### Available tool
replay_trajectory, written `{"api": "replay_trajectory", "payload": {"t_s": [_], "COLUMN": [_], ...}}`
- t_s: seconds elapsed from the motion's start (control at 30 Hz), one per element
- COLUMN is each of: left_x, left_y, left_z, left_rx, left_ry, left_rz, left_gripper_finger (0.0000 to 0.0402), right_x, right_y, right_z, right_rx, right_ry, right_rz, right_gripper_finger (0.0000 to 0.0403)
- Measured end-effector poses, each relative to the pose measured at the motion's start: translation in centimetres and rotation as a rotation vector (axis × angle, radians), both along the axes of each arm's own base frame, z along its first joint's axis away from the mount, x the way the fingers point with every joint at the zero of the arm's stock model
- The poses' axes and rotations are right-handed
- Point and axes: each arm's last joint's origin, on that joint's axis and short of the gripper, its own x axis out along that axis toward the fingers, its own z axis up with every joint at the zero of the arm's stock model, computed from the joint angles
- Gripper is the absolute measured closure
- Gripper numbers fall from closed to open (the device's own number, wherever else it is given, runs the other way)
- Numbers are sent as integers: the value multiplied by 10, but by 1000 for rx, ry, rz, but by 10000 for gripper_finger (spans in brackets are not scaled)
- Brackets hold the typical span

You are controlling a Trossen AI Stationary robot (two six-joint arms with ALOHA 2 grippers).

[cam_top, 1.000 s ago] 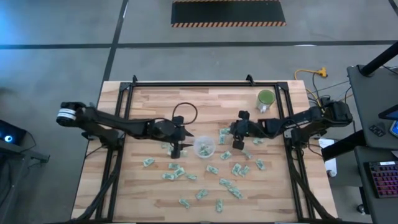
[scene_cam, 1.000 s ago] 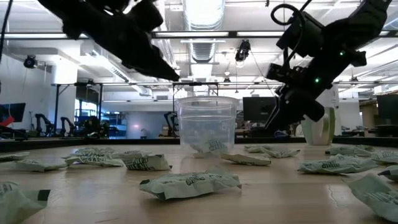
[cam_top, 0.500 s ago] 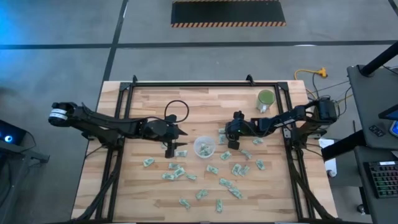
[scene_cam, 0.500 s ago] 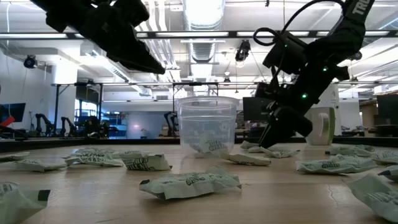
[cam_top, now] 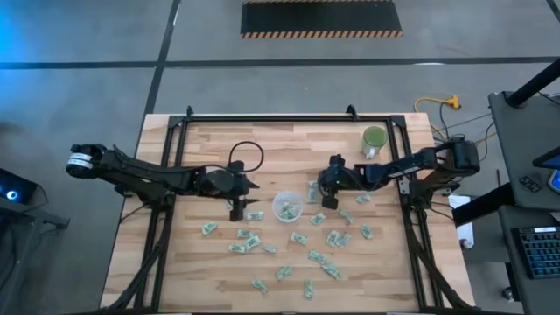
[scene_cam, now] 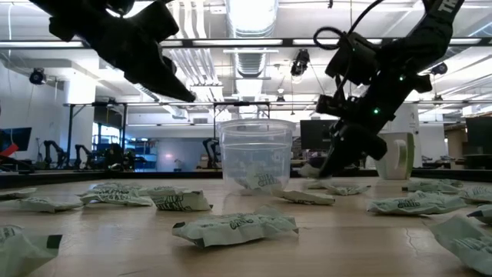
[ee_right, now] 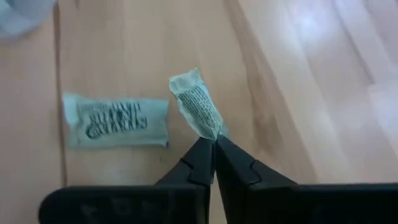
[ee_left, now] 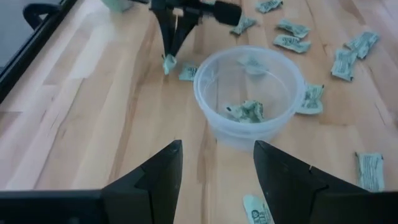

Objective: Pick and place Stevia / Truvia into bins
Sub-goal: Put the light green stevia packet into the transparent container

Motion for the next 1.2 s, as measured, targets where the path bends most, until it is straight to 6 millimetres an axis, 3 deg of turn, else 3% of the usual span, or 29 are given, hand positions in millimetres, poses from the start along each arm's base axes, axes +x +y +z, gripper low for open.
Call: {"api": "replay_trajectory", "payload": {"t_s": [0.13, 0.4, 0.63, 0.87, 1.2], "left_x": [-4, -15, -18, -18, -18], "left_y": [1, 3, 3, 3, 3], "left_z": [-6, -17, -24, -25, -25], "left_rx": [23, -4, -18, -26, -45], "left_ry": [75, 223, 260, 261, 257], "left_rz": [28, 97, 114, 109, 122], "left_gripper_finger": [219, 219, 219, 219, 219], "right_x": [0, 1, 9, 20, 39], "right_y": [2, 16, 42, 60, 63], "right_z": [9, 44, 66, 63, 54], "right_rx": [7, 13, 21, 28, 32], "right_ry": [-41, -222, -432, -519, -481], "right_rz": [-6, 32, 201, 386, 391], "right_gripper_finger": [394, 394, 394, 394, 394]}}
